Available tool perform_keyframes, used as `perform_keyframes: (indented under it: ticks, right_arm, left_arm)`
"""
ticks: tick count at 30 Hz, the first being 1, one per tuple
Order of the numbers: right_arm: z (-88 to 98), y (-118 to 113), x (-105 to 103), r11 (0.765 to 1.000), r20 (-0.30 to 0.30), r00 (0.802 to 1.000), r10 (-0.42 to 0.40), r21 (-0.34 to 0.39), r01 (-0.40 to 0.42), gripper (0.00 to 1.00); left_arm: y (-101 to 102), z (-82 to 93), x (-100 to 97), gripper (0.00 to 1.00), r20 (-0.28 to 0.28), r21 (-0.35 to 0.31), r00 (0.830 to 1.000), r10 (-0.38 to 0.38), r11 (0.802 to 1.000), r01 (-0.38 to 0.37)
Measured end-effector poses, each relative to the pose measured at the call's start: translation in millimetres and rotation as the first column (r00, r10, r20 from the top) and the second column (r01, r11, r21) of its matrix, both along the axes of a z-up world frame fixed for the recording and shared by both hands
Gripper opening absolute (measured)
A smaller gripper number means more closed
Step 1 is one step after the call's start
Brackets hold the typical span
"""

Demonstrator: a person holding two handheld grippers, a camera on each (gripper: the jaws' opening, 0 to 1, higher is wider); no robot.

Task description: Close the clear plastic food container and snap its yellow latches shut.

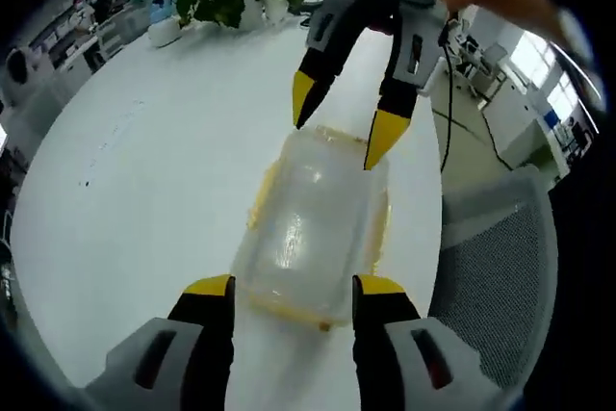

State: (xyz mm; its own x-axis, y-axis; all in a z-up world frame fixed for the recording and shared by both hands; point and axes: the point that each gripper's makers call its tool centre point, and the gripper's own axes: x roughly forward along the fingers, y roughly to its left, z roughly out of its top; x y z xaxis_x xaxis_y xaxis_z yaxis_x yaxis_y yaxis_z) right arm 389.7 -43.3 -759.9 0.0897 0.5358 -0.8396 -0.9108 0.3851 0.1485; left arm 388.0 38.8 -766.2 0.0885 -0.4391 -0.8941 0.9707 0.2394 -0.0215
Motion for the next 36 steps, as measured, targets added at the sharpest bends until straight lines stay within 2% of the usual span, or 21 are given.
perform_keyframes:
  ticks: [6,8,10,13,14,15,19,23,31,36]
  right_arm:
    - [2.2,8.7,-4.0,0.998,0.01,0.998,0.056,-0.002,-0.056,0.38]
    - [-0.4,9.3,-6.4,0.997,0.01,0.997,0.079,-0.02,-0.079,0.38]
    - [-2.5,9.4,-8.4,0.994,0.013,0.995,0.103,-0.034,-0.103,0.38]
    - [-5.0,10.6,-13.6,0.982,0.036,0.983,0.182,-0.064,-0.179,0.38]
    - [-6.1,11.3,-15.1,0.971,0.055,0.972,0.23,-0.079,-0.225,0.38]
    - [-6.9,10.8,-16.1,0.967,0.06,0.968,0.244,-0.092,-0.238,0.38]
    - [-8.4,15.2,-15.9,0.963,0.063,0.964,0.258,-0.094,-0.252,0.37]
    - [-7.4,20.4,-14.0,0.964,0.068,0.963,0.26,-0.083,-0.254,0.35]
    - [-8.6,22.8,-9.5,0.964,0.086,0.961,0.262,-0.077,-0.256,0.35]
    - [-10.3,25.6,-8.2,0.961,0.086,0.959,0.272,-0.074,-0.266,0.36]
  left_arm:
    - [-3.0,0.5,-2.5,0.48,-0.011,-0.012,1.0,-0.028,1.0,0.028]
    - [-2.4,-0.5,-3.0,0.48,0.006,0.006,0.997,-0.073,0.997,0.073]
    - [-1.7,-1.8,-5.2,0.44,0.03,0.031,0.988,-0.152,0.988,0.151]
    - [-3.7,-3.7,-10.1,0.43,0.029,0.036,0.983,-0.179,0.983,0.178]
    - [-5.2,-4.1,-11.6,0.43,0.024,0.033,0.982,-0.189,0.982,0.188]
    - [-6.2,-4.1,-12.2,0.43,0.02,0.031,0.982,-0.189,0.982,0.189]
    - [-15.6,-2.2,-13.0,0.43,0.032,0.028,0.978,-0.208,0.978,0.207]
    - [-21.2,-2.8,-11.4,0.43,0.055,0.061,0.966,-0.251,0.967,0.247]
    - [-29.8,-4.9,-9.0,0.4,0.057,0.062,0.967,-0.247,0.968,0.243]
    - [-30.8,-11.5,-11.9,0.34,0.048,0.074,0.97,-0.24,0.969,0.236]
